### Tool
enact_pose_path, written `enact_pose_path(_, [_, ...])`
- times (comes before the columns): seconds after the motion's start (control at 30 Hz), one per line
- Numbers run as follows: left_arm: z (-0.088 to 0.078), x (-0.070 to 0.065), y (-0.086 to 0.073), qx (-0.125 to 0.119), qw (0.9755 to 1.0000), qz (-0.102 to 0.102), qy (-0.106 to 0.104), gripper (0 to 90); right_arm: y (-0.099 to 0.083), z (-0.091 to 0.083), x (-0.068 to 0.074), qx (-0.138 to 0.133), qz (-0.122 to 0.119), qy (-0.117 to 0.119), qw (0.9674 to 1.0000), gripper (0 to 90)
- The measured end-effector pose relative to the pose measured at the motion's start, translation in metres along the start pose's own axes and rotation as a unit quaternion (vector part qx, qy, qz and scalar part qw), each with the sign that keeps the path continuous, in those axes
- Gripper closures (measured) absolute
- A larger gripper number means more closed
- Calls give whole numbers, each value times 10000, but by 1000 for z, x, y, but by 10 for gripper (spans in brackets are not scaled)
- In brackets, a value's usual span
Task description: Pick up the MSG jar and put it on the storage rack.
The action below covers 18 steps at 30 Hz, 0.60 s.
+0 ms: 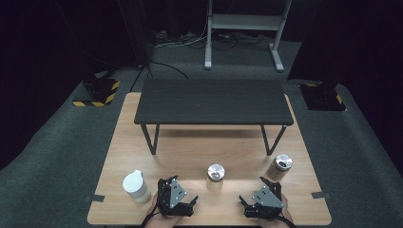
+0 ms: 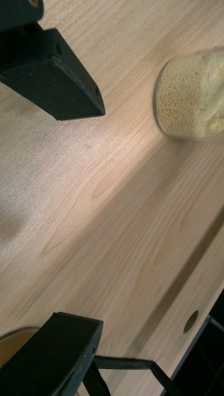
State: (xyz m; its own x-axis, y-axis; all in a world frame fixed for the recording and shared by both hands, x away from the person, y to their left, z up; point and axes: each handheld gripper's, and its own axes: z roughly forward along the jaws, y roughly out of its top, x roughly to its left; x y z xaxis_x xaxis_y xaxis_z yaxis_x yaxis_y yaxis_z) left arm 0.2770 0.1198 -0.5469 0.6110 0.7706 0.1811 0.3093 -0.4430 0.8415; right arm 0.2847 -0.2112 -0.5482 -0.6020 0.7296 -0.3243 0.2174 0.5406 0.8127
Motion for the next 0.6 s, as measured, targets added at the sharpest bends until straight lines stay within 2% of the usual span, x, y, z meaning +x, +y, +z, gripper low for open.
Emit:
enact_pose_path(0.3, [-1, 1, 0, -29, 9999, -97, 48, 6, 0, 0, -1, -11, 26, 134, 9999, 0])
enact_pose_path(0.6, [-2, 1, -1, -79, 9999, -119, 21, 6, 0, 0, -3, -29, 119, 155, 9998, 0])
